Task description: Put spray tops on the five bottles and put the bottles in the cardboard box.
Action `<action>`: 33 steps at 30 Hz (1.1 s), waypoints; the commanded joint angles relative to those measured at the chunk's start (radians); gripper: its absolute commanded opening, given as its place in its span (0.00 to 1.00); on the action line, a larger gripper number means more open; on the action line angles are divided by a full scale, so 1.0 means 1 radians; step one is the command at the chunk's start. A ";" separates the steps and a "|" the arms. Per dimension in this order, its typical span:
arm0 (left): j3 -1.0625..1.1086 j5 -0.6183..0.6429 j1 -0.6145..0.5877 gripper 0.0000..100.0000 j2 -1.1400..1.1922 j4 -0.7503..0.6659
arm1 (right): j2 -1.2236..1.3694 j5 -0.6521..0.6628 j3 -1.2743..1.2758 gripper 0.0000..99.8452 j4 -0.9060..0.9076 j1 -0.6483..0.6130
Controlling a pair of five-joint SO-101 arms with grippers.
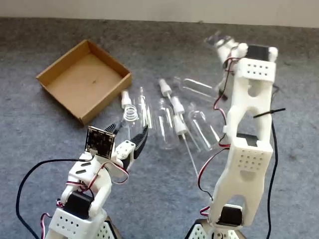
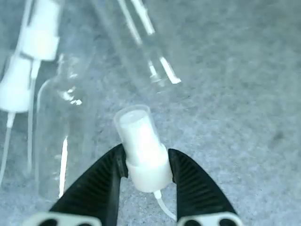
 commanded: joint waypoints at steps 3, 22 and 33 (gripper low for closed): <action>0.022 -0.011 0.088 0.07 -0.015 0.003 | -0.025 -0.275 -0.220 0.03 0.024 0.028; 0.013 -0.014 0.140 0.07 -0.016 0.044 | -0.849 -0.549 0.151 0.03 0.022 -0.252; -0.070 -0.012 0.140 0.07 -0.018 0.052 | -1.176 -0.554 0.409 0.03 0.001 -0.461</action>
